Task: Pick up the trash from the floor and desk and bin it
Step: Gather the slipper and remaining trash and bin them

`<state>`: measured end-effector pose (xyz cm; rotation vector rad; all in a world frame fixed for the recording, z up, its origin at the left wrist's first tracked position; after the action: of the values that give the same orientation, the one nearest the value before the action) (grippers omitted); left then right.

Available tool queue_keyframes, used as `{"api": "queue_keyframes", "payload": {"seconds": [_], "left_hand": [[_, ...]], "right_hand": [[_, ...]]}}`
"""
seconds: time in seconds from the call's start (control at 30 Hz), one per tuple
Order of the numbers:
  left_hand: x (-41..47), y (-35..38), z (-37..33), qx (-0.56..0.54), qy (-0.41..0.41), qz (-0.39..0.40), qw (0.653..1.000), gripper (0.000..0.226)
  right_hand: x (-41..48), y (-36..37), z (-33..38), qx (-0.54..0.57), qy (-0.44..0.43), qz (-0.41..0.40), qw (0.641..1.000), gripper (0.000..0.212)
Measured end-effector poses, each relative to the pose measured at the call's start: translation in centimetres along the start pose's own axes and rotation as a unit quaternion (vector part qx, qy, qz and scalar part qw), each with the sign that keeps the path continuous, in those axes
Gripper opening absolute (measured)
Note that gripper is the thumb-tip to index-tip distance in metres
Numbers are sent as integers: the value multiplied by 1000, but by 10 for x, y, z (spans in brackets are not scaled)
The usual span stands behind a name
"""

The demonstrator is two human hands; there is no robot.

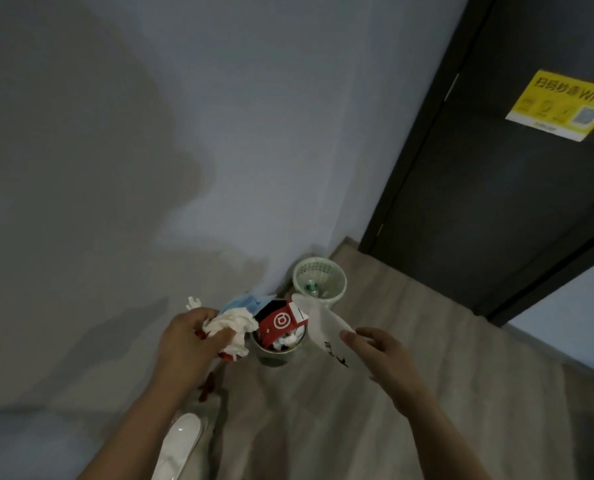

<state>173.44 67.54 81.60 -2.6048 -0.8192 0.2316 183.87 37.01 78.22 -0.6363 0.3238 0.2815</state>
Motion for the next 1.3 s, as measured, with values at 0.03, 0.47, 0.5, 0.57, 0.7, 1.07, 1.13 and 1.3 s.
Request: {"api": "queue_keyframes", "payload": {"seconds": [0.03, 0.47, 0.5, 0.57, 0.7, 1.07, 1.13, 1.3], "left_hand": [[11, 4, 2, 6, -3, 4, 1000, 19], [136, 91, 59, 63, -131, -23, 989, 12], [143, 99, 67, 69, -148, -29, 986, 16], [156, 115, 88, 84, -189, -42, 978, 17], [176, 146, 126, 84, -243, -61, 965, 15], [203, 223, 258, 90, -313, -22, 945, 12], [208, 237, 285, 87, -316, -14, 945, 12], [222, 270, 334, 88, -312, 8, 946, 9]], "right_hand": [[13, 2, -1, 5, 12, 4, 1000, 47], [243, 44, -12, 31, 141, 166, 976, 20], [260, 49, -14, 29, 157, 182, 970, 21], [294, 60, -22, 18, 190, 208, 959, 25], [357, 92, -44, -33, 207, 238, 948, 32], [459, 236, -158, -31, 313, 300, 901, 82], [473, 258, -183, -31, 327, 294, 897, 87], [506, 303, -222, -82, 286, 313, 902, 84]]}}
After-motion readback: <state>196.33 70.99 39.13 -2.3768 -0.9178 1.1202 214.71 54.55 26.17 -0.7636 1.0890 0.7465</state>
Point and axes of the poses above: each hand's wrist, its own x-axis towards the middle knuckle, its own y-axis out of the palm, z = x × y, the point moved 10 cm from there along x, towards the middle knuckle, and after that the axes turned 7 degrees about -x, right-handed, at the moved point
